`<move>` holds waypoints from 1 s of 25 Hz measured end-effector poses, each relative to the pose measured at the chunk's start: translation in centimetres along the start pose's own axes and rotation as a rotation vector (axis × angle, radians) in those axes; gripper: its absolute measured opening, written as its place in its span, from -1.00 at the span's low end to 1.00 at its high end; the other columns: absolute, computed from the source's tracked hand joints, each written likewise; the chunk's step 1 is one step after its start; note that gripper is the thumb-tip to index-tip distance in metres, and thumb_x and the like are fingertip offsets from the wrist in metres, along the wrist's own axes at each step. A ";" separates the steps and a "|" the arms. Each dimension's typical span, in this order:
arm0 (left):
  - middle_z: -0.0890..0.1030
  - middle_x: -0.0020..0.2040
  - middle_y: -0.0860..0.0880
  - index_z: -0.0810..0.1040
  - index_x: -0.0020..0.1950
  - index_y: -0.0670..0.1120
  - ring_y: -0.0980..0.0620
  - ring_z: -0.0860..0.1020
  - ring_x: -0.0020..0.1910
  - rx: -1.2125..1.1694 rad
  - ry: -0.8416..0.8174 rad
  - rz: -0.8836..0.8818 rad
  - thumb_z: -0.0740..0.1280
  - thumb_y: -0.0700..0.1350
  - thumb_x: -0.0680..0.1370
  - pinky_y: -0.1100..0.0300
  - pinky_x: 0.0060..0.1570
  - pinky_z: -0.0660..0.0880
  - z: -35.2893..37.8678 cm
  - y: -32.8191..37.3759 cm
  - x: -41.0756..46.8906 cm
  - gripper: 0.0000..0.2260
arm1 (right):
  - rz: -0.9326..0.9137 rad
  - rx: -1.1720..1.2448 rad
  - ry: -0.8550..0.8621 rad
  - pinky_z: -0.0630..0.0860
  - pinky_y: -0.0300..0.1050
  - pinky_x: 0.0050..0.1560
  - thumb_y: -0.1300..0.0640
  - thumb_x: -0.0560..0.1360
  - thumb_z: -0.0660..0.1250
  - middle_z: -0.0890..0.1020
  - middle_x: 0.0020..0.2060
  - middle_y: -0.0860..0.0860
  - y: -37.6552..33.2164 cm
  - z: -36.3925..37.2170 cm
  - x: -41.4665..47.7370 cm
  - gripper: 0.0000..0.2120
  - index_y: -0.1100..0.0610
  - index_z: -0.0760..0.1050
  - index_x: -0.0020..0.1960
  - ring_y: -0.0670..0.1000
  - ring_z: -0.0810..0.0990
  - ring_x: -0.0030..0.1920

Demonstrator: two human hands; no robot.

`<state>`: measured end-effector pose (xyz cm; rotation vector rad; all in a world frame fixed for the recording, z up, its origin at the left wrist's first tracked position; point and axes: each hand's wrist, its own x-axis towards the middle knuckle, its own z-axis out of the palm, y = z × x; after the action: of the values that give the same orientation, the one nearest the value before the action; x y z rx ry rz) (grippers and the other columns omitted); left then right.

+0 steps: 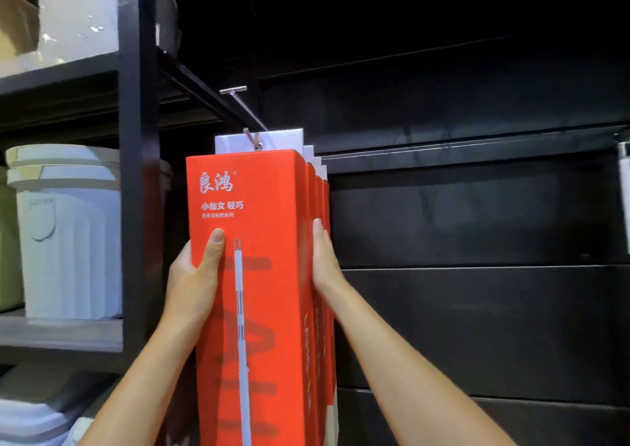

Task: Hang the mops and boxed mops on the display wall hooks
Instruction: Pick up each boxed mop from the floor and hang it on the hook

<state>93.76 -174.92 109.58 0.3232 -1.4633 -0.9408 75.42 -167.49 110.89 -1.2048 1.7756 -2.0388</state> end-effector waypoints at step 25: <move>0.79 -0.09 -0.01 0.64 0.23 -0.03 0.01 0.77 -0.19 0.027 0.028 -0.114 0.25 0.44 0.48 0.04 -0.08 0.62 0.2 -0.3 -0.3 -0.37 | 0.064 0.067 -0.020 -0.26 0.06 0.65 -0.48 0.58 -0.16 -0.21 0.67 -0.14 5.9 1.2 0.3 -0.15 -0.01 -0.25 0.68 -0.12 -0.25 0.65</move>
<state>93.52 -174.83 109.14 0.4420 -1.4453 -1.0047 73.87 -170.15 105.67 -1.1309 1.7005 -2.0261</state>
